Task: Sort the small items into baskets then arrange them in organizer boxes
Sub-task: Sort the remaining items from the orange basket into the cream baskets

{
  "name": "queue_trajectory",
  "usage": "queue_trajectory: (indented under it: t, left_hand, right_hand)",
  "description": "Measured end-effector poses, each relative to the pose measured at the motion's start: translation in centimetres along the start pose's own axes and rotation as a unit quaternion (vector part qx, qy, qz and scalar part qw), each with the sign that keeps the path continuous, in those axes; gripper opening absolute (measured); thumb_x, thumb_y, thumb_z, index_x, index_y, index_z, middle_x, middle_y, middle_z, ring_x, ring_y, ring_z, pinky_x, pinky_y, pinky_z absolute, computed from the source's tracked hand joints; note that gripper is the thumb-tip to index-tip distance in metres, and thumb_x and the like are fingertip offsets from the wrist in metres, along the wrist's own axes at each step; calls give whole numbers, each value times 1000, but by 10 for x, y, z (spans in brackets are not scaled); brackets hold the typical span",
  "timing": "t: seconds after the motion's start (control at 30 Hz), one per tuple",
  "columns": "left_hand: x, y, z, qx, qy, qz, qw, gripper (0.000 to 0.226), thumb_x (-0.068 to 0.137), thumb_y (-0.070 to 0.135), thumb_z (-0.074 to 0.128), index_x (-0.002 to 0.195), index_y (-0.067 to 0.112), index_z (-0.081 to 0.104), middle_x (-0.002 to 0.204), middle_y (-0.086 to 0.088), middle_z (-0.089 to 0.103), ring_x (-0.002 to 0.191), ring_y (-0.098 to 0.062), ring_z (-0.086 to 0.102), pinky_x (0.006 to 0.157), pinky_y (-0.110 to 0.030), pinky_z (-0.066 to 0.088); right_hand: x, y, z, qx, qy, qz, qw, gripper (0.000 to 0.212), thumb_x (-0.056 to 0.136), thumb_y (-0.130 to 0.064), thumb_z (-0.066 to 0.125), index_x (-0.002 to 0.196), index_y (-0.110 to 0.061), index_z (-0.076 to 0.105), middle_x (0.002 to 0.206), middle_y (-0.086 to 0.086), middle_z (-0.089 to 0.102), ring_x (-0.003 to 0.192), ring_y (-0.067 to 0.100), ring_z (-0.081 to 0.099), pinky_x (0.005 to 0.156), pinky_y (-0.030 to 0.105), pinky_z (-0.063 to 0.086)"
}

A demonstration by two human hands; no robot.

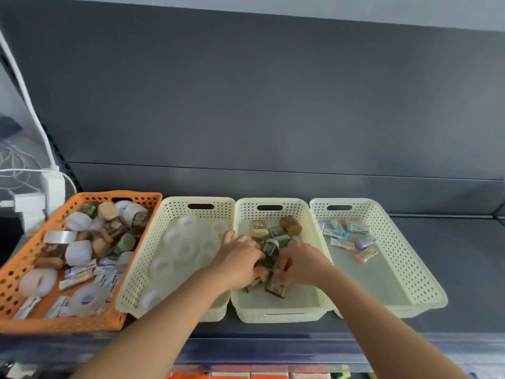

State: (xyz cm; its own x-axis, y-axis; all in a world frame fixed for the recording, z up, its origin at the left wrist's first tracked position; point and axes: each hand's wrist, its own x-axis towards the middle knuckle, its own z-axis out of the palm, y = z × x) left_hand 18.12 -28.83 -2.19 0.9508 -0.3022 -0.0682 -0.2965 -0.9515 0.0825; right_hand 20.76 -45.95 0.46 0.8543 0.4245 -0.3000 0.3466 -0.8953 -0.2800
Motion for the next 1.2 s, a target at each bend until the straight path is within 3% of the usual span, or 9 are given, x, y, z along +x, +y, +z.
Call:
queue_trajectory:
  t: [0.07, 0.2, 0.3, 0.43, 0.6, 0.8, 0.93, 1.1, 1.2]
  left_hand:
    - [-4, 2, 2, 11, -14, 10, 1000, 57, 89, 53, 52, 139, 26, 43, 140, 6, 46, 134, -15, 31, 113, -53, -4]
    - [-13, 4, -1, 13, -34, 4, 999, 82, 82, 58, 59, 147, 21, 26, 150, 1, 35, 143, -16, 20, 113, -59, -8]
    - [-21, 0, -10, -27, -10, -20, 999, 75, 83, 58, 57, 142, 19, 34, 152, 1, 31, 144, -16, 15, 117, -53, -2]
    - [-41, -16, -26, -98, 108, -44, 988, 64, 87, 47, 59, 143, 25, 37, 145, 9, 39, 137, -10, 27, 113, -35, 16]
    - [-87, -66, -45, -92, 160, -130, 974, 44, 91, 34, 57, 133, 25, 51, 135, 7, 52, 127, -13, 41, 107, -33, 32]
    - [-160, -136, -49, -62, 106, -257, 959, 27, 90, 22, 54, 116, 25, 63, 113, 4, 60, 104, -17, 56, 79, -27, 46]
    - [-199, -180, -39, -71, -35, -369, 926, 32, 85, 11, 54, 115, 20, 62, 104, 0, 62, 90, -17, 60, 78, -33, 54]
    - [-217, -215, -25, -114, -141, -415, 892, 24, 87, 20, 54, 110, 14, 55, 91, 0, 55, 78, -15, 56, 67, -27, 48]
    - [-208, -221, -17, -127, -177, -405, 888, 30, 86, 21, 57, 115, 13, 58, 98, -4, 59, 81, -18, 58, 63, -27, 45]
  right_hand:
    - [2, -1, 2, -33, -29, -23, 999, 26, 75, -40, 72, 95, -23, 74, 101, -4, 67, 95, 15, 60, 83, 28, 51]
    - [9, -7, 3, -3, 29, -34, 999, 17, 79, -34, 63, 86, -24, 74, 95, -2, 69, 88, 18, 63, 81, 32, 54]
    - [14, -17, 0, 51, 97, -44, 993, 16, 81, -28, 58, 84, -25, 73, 90, -1, 71, 84, 20, 64, 76, 33, 55]
    - [21, -46, -1, 79, 169, -82, 979, 18, 82, -21, 57, 90, -22, 72, 88, -2, 72, 84, 21, 65, 73, 31, 54]
    - [27, -116, 7, 98, 176, -201, 959, 15, 84, -23, 58, 88, -20, 73, 86, -3, 70, 80, 18, 63, 73, 29, 51]
    - [33, -208, 27, 102, 138, -323, 931, 12, 85, -31, 63, 85, -23, 72, 84, -9, 63, 80, 10, 58, 71, 28, 50]
    - [44, -258, 45, 12, 73, -356, 931, 17, 87, -26, 60, 97, -23, 74, 101, -1, 68, 99, 18, 57, 82, 35, 51]
    - [63, -298, 65, -154, -48, -331, 930, 37, 84, -9, 56, 118, -20, 63, 116, 5, 61, 110, 25, 56, 85, 40, 53]
    - [74, -306, 75, -222, -84, -324, 916, 50, 85, -5, 56, 132, -20, 46, 118, 9, 55, 107, 30, 57, 79, 44, 54]
